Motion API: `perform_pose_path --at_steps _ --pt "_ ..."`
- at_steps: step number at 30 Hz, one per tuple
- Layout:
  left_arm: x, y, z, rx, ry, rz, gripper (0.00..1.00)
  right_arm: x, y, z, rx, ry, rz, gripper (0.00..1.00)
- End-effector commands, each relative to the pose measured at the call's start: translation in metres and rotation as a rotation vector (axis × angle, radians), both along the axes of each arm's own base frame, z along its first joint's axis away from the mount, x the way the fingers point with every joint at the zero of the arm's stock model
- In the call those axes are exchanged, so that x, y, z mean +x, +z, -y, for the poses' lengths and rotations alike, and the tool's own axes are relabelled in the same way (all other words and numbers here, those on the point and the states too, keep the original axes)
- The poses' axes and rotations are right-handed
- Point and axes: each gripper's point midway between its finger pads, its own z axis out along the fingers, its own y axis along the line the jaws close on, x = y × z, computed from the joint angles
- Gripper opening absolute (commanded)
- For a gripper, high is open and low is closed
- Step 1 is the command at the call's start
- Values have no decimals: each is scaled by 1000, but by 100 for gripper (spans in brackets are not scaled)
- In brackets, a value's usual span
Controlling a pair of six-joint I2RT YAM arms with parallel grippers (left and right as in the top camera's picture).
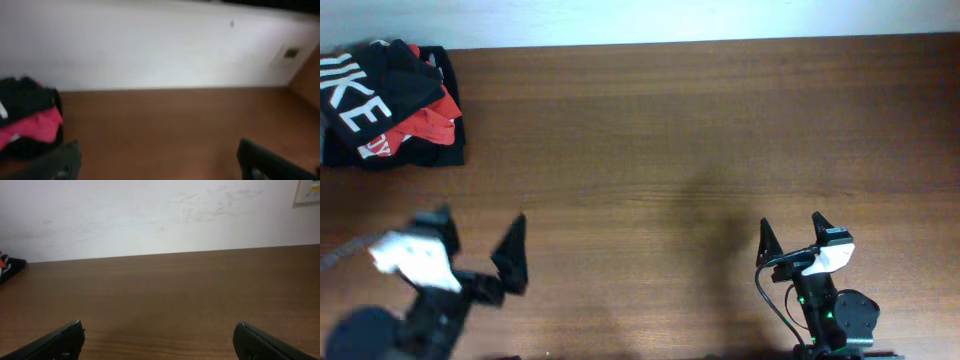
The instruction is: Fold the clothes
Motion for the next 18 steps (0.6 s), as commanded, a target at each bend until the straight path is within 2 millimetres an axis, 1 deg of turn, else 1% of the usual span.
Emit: perform_pose_path --at_steps 1,3,4,5,6,7,9,12,13,14,15,18 --pt "-11 -57 0 53 23 220 99 0 -2 2 -8 -11 -2 98" --pt "4 -81 -4 55 41 237 99 0 -2 2 -8 -11 -2 99" --pt "17 -97 -4 55 43 260 99 0 -2 2 -8 -11 -2 99" --pt "26 -109 -6 56 51 285 99 0 -2 2 -8 -11 -2 99" --pt "32 -118 -9 57 66 310 99 0 -2 2 -8 -11 -2 99" --pt "37 -133 -14 58 100 328 99 0 -2 2 -8 -11 -2 99" --pt "40 -150 -25 61 160 337 99 0 -2 2 -8 -11 -2 99" --pt "41 -166 -36 63 224 346 99 0 -2 2 -8 -11 -2 99" --pt "42 -173 -43 67 267 315 99 0 -2 2 -8 -11 -2 99" --pt "42 -177 -48 70 294 300 99 0 -2 2 -8 -11 -2 99" --pt "43 -188 -52 78 317 252 99 0 -2 2 -8 -11 -2 99" --pt "43 -218 -51 91 305 132 99 0 -2 2 -8 -11 -2 99"
